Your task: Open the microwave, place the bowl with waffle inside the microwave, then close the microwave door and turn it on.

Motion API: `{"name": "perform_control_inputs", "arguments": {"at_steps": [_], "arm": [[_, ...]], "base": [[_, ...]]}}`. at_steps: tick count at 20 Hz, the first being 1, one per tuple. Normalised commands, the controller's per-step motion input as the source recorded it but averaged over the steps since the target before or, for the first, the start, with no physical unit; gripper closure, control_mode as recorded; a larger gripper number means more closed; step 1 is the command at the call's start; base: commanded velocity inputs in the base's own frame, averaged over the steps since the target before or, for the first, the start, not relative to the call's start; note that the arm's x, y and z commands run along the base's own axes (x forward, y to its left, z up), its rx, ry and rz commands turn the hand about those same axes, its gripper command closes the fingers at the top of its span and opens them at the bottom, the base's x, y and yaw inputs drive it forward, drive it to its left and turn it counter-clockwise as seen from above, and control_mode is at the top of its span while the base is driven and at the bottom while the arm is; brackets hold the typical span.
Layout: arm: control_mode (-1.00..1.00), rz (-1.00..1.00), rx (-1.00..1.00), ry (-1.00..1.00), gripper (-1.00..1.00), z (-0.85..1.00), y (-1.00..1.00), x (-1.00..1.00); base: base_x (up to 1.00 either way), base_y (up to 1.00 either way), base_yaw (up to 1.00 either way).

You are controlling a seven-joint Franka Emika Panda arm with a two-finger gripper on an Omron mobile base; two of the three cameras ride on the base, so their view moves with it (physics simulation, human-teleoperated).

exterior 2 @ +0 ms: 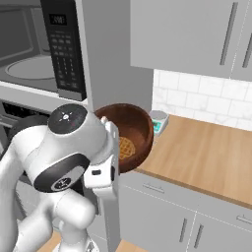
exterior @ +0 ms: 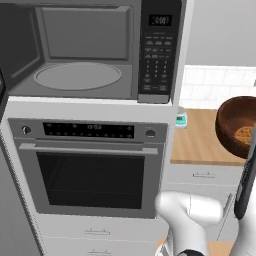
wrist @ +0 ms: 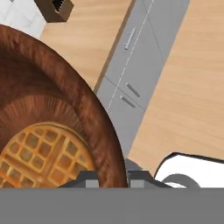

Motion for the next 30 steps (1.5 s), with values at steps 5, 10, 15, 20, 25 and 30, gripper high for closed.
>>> {"name": "perform_control_inputs", "arguments": {"at_steps": [5,10,15,20,25,30], "arm": [[-1.0,-0.29,0.0,0.03,1.0,0.32,0.92,-0.28],[-1.0,-0.09,-0.03,-0.03,1.0,0.2,0.99,-0.01],[-1.0,0.18,0.01,-0.15,1.0,0.01,0.69,-0.31],[-1.0,0.26,0.06,-0.18,1.0,0.0,0.68,-0.03],[-1.0,0.17,0.08,-0.08,1.0,0.03,0.76,0.23],[-1.0,0.12,0.1,-0.11,1.0,0.14,0.71,0.39]], "base": [[0.0,0.0,0.0],[0.0,0.0,0.0],[0.0,0.0,0.0],[0.0,0.0,0.0],[0.0,0.0,0.0],[0.0,0.0,0.0]]}}
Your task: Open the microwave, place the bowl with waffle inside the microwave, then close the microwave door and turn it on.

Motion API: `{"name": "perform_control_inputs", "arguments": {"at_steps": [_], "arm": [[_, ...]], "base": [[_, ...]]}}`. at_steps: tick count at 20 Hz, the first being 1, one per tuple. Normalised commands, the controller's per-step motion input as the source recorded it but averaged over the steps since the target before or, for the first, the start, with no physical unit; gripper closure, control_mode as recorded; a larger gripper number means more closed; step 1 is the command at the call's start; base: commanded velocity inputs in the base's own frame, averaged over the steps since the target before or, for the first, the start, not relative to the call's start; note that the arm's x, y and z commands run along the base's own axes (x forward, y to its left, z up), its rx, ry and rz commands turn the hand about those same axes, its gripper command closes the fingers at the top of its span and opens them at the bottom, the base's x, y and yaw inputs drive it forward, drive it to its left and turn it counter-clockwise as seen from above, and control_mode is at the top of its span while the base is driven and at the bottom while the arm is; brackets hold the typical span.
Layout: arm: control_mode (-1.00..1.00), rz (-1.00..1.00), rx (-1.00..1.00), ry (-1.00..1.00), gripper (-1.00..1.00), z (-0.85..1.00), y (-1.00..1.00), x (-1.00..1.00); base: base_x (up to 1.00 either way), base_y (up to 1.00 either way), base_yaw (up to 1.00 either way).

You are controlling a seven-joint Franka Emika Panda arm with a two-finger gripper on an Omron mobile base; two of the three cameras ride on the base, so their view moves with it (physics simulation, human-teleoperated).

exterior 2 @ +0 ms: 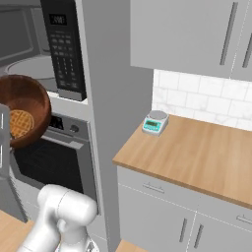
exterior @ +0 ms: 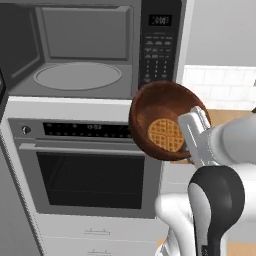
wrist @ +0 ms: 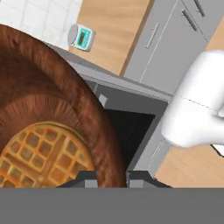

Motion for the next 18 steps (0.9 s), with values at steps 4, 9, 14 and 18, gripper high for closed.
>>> {"name": "perform_control_inputs", "arguments": {"at_steps": [4,9,14,18], "arm": [[-1.0,0.04,0.02,-0.16,1.0,0.47,0.62,0.38],[-1.0,-0.02,0.0,-0.05,1.0,0.66,0.55,0.53],[-1.0,-0.01,0.0,0.15,1.0,0.7,0.38,0.5],[-1.0,0.0,0.0,0.25,1.0,0.46,0.38,0.51]], "base": [[0.0,0.0,0.0],[0.0,0.0,0.0],[0.0,0.0,0.0],[0.0,0.0,0.0]]}}
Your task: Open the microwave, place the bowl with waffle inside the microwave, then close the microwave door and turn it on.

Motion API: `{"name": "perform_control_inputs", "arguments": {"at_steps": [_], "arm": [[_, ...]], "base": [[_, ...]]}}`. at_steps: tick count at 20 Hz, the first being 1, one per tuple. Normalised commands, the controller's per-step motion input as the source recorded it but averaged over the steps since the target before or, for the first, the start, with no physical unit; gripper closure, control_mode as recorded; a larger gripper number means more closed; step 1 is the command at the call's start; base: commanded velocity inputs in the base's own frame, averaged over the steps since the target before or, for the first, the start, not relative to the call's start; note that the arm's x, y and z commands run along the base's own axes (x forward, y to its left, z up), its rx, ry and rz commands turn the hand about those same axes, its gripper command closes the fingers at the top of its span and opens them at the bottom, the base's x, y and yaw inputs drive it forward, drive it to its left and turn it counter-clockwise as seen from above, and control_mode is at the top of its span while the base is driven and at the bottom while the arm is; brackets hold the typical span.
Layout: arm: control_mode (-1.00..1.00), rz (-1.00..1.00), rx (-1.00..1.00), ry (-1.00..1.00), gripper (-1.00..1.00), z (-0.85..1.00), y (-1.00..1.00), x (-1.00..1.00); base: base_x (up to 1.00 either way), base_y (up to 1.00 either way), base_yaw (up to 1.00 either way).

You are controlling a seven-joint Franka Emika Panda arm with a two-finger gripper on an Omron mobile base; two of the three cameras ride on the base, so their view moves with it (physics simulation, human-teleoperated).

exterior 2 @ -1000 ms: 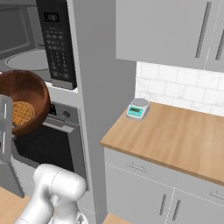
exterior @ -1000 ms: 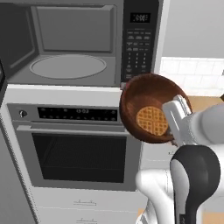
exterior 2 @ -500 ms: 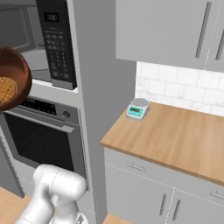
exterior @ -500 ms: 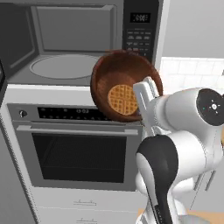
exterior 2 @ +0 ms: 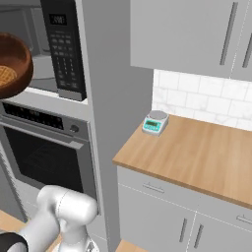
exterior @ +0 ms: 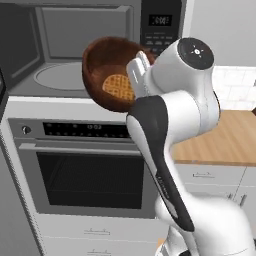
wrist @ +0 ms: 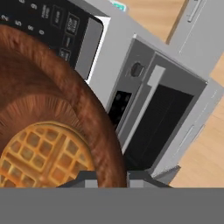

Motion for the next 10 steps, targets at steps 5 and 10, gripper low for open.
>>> {"name": "perform_control_inputs", "arguments": {"at_steps": [5,10], "arm": [[-1.0,-0.04,-0.12,0.09,1.0,-0.02,0.54,0.63],[-1.0,-0.07,-0.04,-0.02,1.0,-0.2,0.29,0.68]], "base": [[0.0,0.0,0.0],[0.0,0.0,0.0]]}}
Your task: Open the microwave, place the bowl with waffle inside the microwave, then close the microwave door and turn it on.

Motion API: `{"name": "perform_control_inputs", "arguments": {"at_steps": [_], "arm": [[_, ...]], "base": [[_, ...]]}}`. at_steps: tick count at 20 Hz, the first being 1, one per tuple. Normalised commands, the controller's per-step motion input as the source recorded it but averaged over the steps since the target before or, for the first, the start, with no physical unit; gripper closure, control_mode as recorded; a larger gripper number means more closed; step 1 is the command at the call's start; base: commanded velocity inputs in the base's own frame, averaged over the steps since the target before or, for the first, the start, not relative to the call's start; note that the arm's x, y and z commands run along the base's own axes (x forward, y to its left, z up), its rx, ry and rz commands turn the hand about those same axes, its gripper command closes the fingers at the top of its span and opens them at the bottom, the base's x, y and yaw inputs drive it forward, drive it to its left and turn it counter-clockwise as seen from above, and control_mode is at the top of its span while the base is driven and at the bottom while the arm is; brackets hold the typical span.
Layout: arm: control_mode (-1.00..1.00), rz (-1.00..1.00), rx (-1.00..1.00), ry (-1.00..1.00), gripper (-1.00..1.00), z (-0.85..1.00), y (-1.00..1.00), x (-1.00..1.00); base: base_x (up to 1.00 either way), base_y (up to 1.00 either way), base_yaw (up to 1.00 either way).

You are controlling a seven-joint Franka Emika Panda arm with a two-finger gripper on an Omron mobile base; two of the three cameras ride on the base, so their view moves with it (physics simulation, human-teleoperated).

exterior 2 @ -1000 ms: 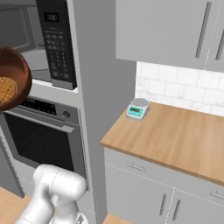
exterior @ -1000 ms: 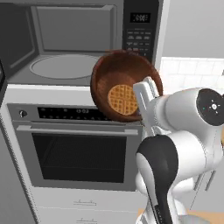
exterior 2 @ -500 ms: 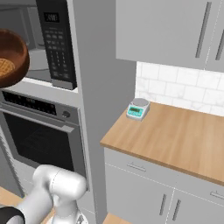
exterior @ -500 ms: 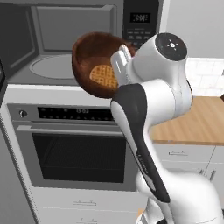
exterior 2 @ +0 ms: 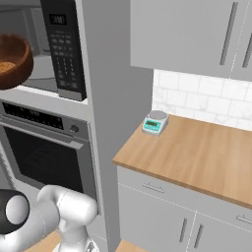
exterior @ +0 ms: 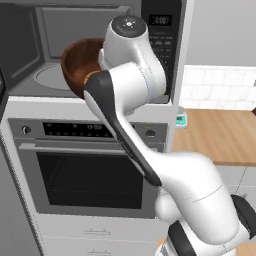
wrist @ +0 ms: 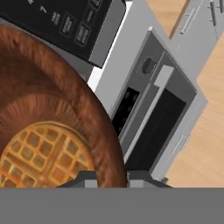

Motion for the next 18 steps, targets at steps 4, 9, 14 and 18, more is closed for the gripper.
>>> {"name": "perform_control_inputs", "arguments": {"at_steps": [4,9,14,18], "arm": [[-1.0,-0.06,0.0,-0.05,1.0,-0.12,0.04,0.77],[-1.0,-0.08,0.0,-0.1,1.0,-0.23,0.0,0.74],[-1.0,-0.1,0.0,-0.14,1.0,-0.19,0.05,0.62],[-1.0,-0.09,0.0,0.0,1.0,0.0,0.28,0.61]], "base": [[0.0,0.0,0.0],[0.0,0.0,0.0],[0.0,0.0,0.0],[0.0,0.0,0.0]]}}
